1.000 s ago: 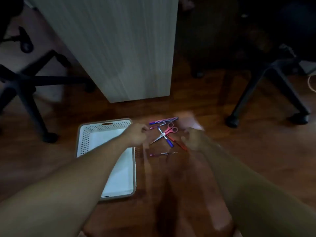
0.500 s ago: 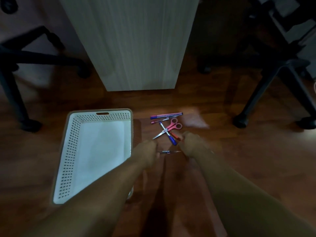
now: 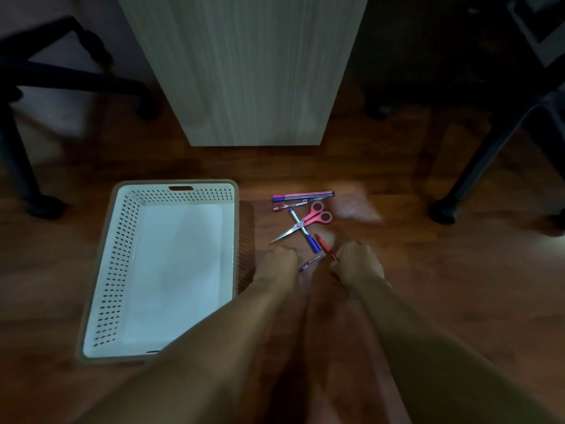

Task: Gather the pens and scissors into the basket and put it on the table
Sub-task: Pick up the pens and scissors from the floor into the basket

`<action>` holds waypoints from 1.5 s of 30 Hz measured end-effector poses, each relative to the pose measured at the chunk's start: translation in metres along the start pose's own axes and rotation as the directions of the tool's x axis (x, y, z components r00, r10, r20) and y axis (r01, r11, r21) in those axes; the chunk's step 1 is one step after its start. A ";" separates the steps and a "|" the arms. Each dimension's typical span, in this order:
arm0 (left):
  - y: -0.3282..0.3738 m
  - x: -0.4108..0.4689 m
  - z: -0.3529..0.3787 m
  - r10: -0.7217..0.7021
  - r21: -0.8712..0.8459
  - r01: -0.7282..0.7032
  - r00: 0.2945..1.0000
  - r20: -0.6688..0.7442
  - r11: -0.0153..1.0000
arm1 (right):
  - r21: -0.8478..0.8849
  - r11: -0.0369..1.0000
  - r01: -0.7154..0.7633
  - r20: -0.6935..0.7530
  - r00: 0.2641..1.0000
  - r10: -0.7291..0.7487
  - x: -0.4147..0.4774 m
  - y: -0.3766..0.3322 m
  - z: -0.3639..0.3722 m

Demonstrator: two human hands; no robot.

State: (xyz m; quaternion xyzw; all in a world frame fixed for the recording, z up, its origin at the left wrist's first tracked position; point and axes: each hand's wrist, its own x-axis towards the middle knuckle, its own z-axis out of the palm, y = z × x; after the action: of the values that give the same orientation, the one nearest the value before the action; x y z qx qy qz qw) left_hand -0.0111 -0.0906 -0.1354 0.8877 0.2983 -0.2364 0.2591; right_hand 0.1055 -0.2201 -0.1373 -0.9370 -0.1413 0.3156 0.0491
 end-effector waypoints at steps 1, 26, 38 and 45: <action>-0.002 0.000 -0.001 -0.022 -0.068 0.023 1.000 0.018 0.997 | 0.013 1.000 -0.001 -0.003 1.000 0.001 0.000 0.001 -0.001; -0.159 -0.047 -0.083 -0.664 -0.704 0.448 0.746 -0.046 0.551 | 0.489 0.829 0.270 0.044 0.942 -0.333 -0.071 -0.162 0.014; -0.037 0.008 -0.087 -0.163 -0.588 -0.064 0.932 -0.324 0.807 | 0.303 0.953 0.021 -0.139 0.990 0.022 -0.010 -0.054 -0.002; -0.025 0.032 -0.044 -0.240 -0.239 0.199 0.958 -0.156 0.950 | 0.275 0.957 0.087 -0.105 0.993 -0.060 0.006 -0.033 0.005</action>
State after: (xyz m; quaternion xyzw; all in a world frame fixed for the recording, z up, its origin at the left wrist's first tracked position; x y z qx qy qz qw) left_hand 0.0067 -0.0339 -0.1280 0.8325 0.4424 -0.1466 0.2995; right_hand 0.0995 -0.1869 -0.1390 -0.9288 -0.1274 0.2852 0.1992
